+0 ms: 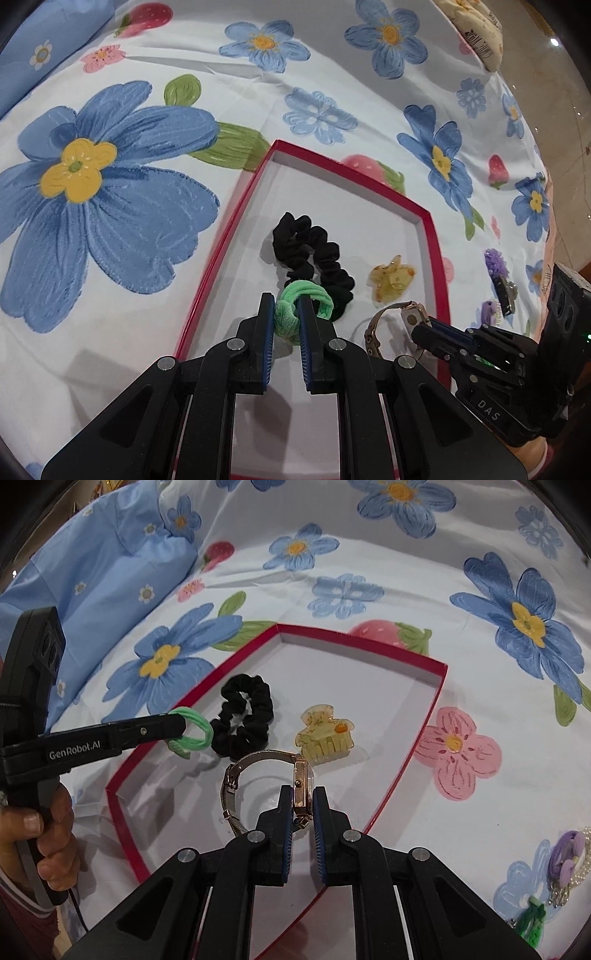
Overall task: Organize jewelry
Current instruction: 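Carry hair tie and watch into the red tray and open both tools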
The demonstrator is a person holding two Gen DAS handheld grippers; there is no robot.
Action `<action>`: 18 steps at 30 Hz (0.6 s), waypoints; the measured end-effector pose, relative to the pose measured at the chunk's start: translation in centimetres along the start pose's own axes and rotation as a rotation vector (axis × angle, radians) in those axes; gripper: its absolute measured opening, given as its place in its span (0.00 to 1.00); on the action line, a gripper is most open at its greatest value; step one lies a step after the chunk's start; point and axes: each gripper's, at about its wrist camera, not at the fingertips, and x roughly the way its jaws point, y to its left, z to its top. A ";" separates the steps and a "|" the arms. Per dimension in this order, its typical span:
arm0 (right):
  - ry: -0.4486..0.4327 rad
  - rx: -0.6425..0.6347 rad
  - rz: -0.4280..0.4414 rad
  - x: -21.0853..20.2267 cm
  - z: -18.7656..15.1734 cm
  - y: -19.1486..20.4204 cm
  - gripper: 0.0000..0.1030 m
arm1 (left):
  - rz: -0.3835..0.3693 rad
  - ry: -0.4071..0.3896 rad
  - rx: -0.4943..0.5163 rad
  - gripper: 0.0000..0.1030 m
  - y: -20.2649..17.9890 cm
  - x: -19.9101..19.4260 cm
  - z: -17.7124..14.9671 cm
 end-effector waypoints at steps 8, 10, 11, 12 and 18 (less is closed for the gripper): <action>0.022 -0.005 -0.003 1.3 0.2 -0.2 0.10 | 0.012 0.037 0.002 0.12 0.2 2.0 0.3; 0.024 -0.007 0.004 1.4 0.2 -0.2 0.11 | 0.016 0.041 0.000 0.13 0.2 2.1 0.3; 0.023 -0.006 0.008 1.4 0.3 -0.2 0.12 | 0.016 0.040 0.001 0.13 0.2 2.1 0.2; 0.021 -0.002 0.011 1.4 0.3 -0.3 0.12 | 0.018 0.042 0.000 0.16 0.2 2.1 0.3; 0.022 0.007 0.024 1.4 0.3 -0.4 0.13 | 0.038 0.033 0.000 0.45 0.1 1.7 0.3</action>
